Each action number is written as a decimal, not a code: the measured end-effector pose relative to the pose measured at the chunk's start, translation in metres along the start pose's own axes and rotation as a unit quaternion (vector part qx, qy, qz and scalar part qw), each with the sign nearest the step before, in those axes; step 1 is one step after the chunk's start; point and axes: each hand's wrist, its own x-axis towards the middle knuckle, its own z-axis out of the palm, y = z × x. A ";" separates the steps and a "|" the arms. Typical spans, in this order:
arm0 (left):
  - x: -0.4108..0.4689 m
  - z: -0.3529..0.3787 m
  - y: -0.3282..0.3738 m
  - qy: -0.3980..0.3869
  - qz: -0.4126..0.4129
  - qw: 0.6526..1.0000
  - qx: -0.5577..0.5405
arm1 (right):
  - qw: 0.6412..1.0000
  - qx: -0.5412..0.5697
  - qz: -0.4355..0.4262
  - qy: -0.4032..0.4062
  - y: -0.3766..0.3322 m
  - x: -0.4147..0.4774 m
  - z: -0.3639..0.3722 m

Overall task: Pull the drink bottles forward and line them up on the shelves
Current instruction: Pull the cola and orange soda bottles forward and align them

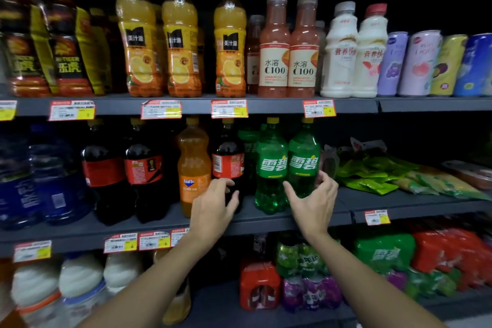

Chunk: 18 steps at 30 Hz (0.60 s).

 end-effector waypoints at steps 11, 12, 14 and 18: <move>-0.019 -0.014 -0.058 0.082 -0.116 0.990 -0.007 | 0.991 0.095 -0.095 0.023 -0.049 -0.076 0.048; -0.020 -0.014 -0.060 0.078 -0.129 0.988 -0.025 | 0.989 0.106 -0.104 0.008 -0.055 -0.081 0.054; -0.021 -0.012 -0.062 0.061 -0.161 0.983 -0.056 | 0.987 0.116 -0.108 -0.029 -0.067 -0.088 0.065; -0.023 -0.008 -0.066 -0.015 -0.227 0.969 -0.100 | 0.988 0.071 -0.057 -0.122 -0.082 -0.096 0.085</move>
